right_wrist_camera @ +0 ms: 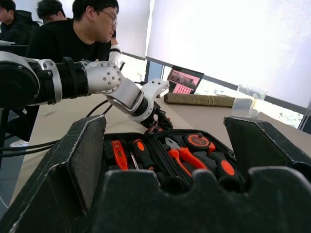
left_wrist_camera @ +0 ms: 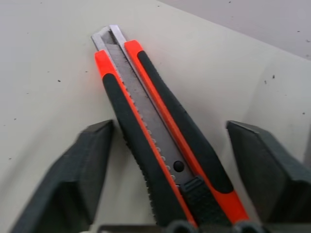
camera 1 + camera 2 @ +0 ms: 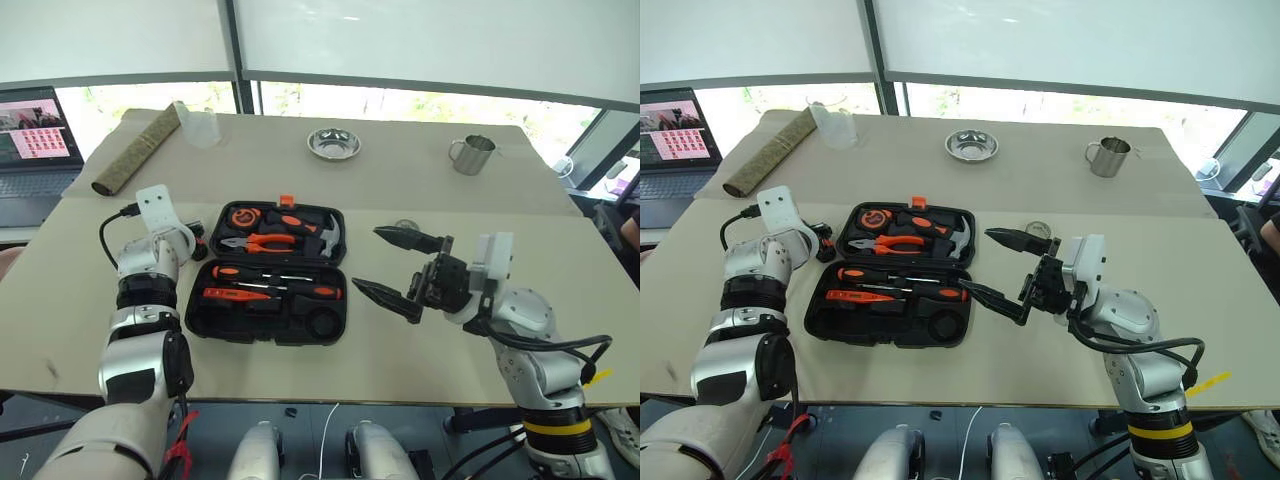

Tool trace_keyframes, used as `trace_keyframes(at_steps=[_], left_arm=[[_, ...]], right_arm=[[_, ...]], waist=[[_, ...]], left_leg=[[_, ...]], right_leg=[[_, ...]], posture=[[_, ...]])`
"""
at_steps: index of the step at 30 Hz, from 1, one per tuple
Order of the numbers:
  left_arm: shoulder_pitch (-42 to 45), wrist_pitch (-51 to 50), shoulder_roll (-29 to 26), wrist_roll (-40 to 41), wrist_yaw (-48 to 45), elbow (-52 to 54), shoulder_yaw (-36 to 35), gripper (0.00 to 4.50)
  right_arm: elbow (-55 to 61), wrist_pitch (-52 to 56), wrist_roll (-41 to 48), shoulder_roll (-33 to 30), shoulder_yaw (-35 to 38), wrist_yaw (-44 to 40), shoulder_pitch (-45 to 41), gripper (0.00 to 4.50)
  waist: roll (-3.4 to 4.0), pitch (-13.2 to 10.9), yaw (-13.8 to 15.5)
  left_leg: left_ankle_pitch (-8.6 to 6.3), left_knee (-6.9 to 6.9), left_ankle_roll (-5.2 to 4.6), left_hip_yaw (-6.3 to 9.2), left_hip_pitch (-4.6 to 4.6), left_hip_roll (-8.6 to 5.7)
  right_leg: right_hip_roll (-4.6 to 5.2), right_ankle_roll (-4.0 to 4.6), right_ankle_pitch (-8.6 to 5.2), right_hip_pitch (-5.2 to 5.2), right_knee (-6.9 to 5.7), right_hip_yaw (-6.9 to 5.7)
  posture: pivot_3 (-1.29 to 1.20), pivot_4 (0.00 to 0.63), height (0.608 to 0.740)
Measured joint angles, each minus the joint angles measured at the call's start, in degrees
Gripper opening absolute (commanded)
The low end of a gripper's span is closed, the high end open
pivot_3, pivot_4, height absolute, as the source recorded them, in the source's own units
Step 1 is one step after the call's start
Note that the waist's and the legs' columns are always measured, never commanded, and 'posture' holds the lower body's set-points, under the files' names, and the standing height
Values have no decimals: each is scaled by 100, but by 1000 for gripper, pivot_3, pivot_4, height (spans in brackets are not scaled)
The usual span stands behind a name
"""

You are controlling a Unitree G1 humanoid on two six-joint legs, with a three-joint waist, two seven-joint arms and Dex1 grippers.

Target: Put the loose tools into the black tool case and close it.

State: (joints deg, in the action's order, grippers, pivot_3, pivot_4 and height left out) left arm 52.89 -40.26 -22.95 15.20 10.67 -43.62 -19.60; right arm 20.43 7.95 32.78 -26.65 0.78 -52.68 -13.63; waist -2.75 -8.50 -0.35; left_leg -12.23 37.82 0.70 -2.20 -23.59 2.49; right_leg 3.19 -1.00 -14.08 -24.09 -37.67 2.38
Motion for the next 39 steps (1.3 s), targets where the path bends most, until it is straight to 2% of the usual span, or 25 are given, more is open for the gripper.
trace_keyframes(at_steps=[2, 12, 14, 16, 17, 20, 22, 26, 30, 33, 39], left_arm=[[-50, -21, -1, 8, -25, 70, -36, 1688], [-848, -215, -6, 223, -164, 1280, -439, 1680], [-1237, 51, -16, 543, -722, 1747, -661, 1680], [-1527, -156, -188, 1216, -1696, 2332, -819, 1680], [-1650, -334, -441, 1437, -2219, 2617, -754, 1680], [-2110, -361, -1744, 1772, -4152, 3329, -370, 1680], [-2246, 215, -2307, 1840, -5545, 3678, -202, 1680], [-2668, 1754, -2760, 1571, -7761, 3776, 502, 1680], [-3069, 3207, -3089, 1095, -9561, 3828, 1416, 1680], [-3113, 3932, -3197, 703, -10173, 3778, 2001, 1680], [-2871, 4273, -2884, 107, -10161, 3392, 2597, 1680]], right_arm=[[18, 6, 2, 0, -3, 11, -30, 4500], [-9, 10, 10, -8, 2, -95, -94, 4500], [-48, 10, 10, -17, 21, -108, -127, 4500], [-44, 13, 15, -59, 52, -105, -115, 4500], [-21, 52, 45, -91, 61, -101, -110, 4500], [195, 303, 306, -297, 207, -98, -14, 4500], [255, 458, 441, -433, 322, -81, -7, 4500], [377, 628, 458, -599, 296, -151, -15, 4500], [644, 839, 495, -696, 287, -133, 61, 4500], [758, 933, 580, -707, 291, -85, 144, 4500], [830, 1113, 635, -744, 247, -66, 404, 4500]], waist=[[0, 0, 7], [1, 0, -82], [0, -1, -87], [-11, -10, -68], [-17, -13, -62], [-18, -19, -78], [-9, -19, -43], [2, -21, 25], [2, -21, 20], [3, -22, 13], [3, -23, 38]], left_leg=[[0, 0, 0, 0, 1, 0], [-1, -2, 1, -2, 3, 7], [-1, -2, 2, -2, -2, 10], [0, -2, 4, 0, -18, 12], [0, -1, 4, 0, -18, 11], [-3, -3, 9, -5, -17, 11], [-4, -3, 8, -8, -3, 9], [-3, -3, 7, -21, 1, 10], [-4, -3, 5, -22, -20, 23], [-6, -3, 3, -22, -18, 25], [-5, 4, 2, -19, -21, 23]], right_leg=[[1, -1, 0, 1, 0, 0], [-2, 0, 1, -5, -3, 4], [-3, 1, 1, -10, -3, 3], [-3, 2, 2, -19, -4, -3], [-3, 2, 2, -20, -2, -3], [-3, 3, 1, -19, 5, -1], [3, 3, 0, -3, 12, -1], [4, 7, -4, -1, 17, 0], [-8, 10, -5, -17, 23, 2], [-12, 10, -6, -16, 21, 3], [-13, 5, -7, -15, 20, 3]], posture=[[0, 150, 740], [0, 150, 740], [0, 150, 740], [0, 150, 740], [0, 150, 740], [0, 150, 740], [0, 150, 740], [0, 150, 740], [0, 150, 740], [0, 150, 740], [0, 150, 740]])
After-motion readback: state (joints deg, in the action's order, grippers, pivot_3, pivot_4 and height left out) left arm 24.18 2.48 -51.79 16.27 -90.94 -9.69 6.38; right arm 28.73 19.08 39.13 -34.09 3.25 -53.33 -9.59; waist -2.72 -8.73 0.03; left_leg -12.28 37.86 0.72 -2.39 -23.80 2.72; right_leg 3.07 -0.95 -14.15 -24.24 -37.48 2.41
